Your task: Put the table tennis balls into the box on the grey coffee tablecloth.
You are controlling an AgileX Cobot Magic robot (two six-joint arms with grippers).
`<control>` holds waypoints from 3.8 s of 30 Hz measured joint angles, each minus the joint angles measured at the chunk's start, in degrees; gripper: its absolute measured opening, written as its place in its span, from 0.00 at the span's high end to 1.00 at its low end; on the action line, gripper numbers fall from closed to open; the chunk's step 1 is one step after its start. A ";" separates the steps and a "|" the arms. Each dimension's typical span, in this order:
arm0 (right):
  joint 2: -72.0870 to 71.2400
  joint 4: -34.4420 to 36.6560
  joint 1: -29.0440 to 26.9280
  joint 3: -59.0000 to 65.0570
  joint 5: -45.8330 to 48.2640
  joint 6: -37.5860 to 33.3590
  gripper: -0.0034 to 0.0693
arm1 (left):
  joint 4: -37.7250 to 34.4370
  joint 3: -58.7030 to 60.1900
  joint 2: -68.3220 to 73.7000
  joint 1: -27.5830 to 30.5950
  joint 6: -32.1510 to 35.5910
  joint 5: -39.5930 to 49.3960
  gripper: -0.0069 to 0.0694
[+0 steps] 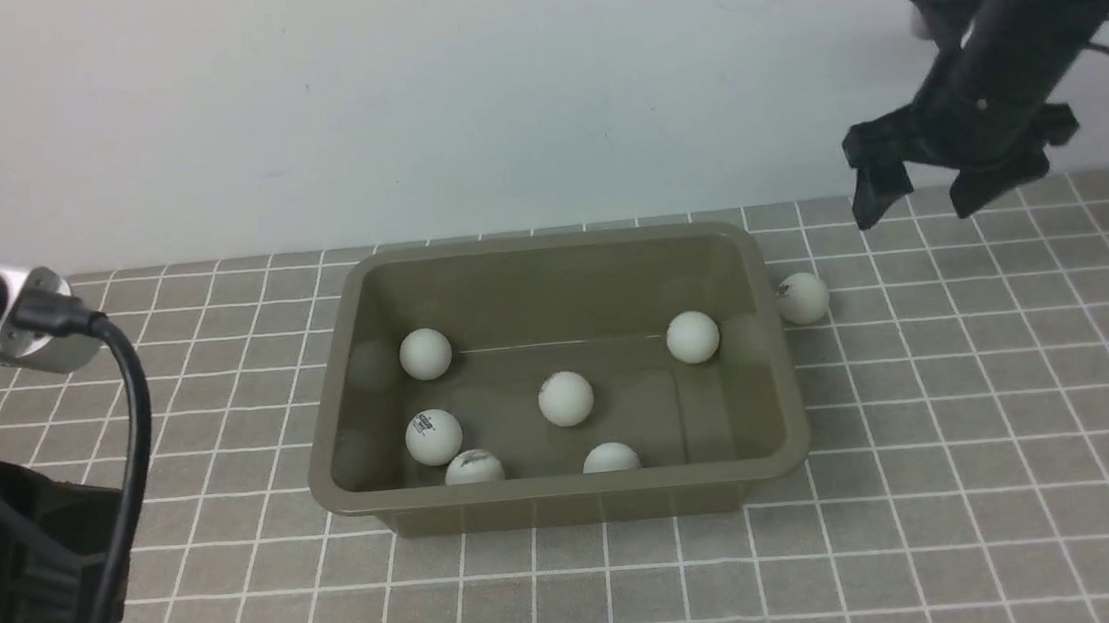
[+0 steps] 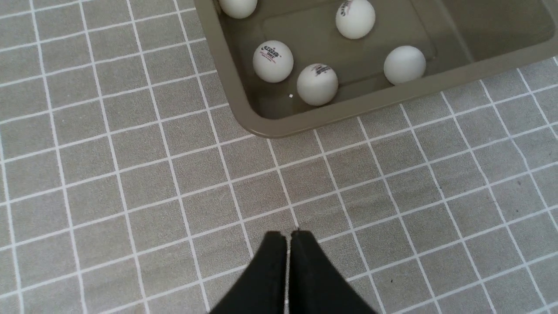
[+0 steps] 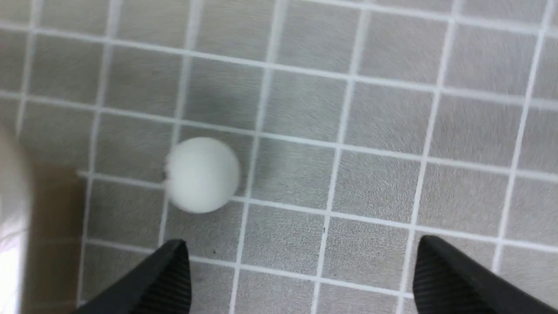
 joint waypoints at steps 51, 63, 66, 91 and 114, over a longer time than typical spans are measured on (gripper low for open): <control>-47.08 -10.45 17.92 23.32 1.35 3.58 0.94 | -1.85 0.00 0.00 0.00 0.90 0.41 0.92; -104.84 -12.73 17.92 83.80 -49.75 8.38 0.97 | -1.98 0.00 0.00 0.00 1.07 -1.57 0.92; -119.60 -14.77 17.92 91.48 -53.14 11.35 0.97 | -2.26 0.00 0.00 0.00 1.43 -2.62 0.92; -123.98 -22.13 17.86 94.01 -46.69 16.83 0.97 | -5.14 14.86 -30.75 0.12 -0.76 -20.08 0.92; -123.98 -22.14 17.86 94.01 -46.62 16.87 0.97 | 4.04 31.54 -37.31 3.50 -0.15 -31.26 0.92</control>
